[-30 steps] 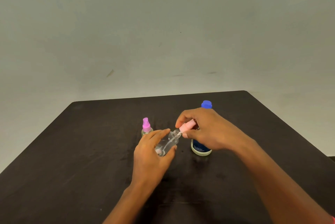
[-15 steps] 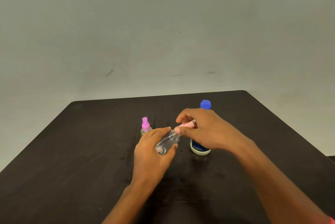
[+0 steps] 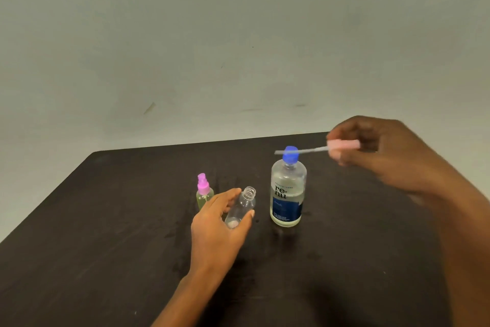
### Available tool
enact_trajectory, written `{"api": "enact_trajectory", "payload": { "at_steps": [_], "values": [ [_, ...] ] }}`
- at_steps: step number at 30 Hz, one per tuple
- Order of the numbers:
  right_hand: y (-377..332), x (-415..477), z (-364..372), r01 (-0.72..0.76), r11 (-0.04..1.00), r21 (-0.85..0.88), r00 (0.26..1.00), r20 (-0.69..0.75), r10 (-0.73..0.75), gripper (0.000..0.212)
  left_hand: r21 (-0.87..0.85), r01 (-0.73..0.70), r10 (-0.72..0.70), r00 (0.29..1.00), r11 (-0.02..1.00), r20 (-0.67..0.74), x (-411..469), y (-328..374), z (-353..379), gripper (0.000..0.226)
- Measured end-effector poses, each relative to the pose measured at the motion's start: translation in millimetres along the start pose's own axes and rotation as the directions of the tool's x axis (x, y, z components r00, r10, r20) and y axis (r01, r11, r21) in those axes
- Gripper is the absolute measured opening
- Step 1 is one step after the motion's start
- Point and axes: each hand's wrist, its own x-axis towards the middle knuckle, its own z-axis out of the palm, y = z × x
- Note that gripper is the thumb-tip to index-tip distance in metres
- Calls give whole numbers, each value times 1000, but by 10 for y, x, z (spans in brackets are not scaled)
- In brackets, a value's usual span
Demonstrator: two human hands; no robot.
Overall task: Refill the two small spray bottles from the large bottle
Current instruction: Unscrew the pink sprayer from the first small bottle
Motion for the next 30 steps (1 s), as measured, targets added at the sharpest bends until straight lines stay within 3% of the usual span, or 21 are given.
{"api": "enact_trajectory", "payload": {
  "at_steps": [2, 4, 6, 13, 30],
  "values": [
    [168, 9, -32, -64, 997, 46, 983, -169, 71, 14, -1, 25, -25, 1000, 1000, 4, -8, 1, 21, 41],
    [432, 56, 27, -219, 972, -90, 927, -329, 178, 13, -1, 39, -39, 999, 999, 10, -10, 6, 35, 41],
    [684, 56, 168, -381, 888, -256, 880, -395, 264, 15, 7, 44, -44, 999, 999, 23, -5, 15, 50, 42],
    [1129, -93, 684, -451, 786, -422, 893, -227, 389, 21, 11, 60, -61, 998, 998, 30, 28, -20, 103, 39],
    [1227, -72, 774, -473, 697, -540, 867, -142, 478, 57, 27, 94, -95, 995, 995, 38, 25, -124, 90, 40]
  ]
}}
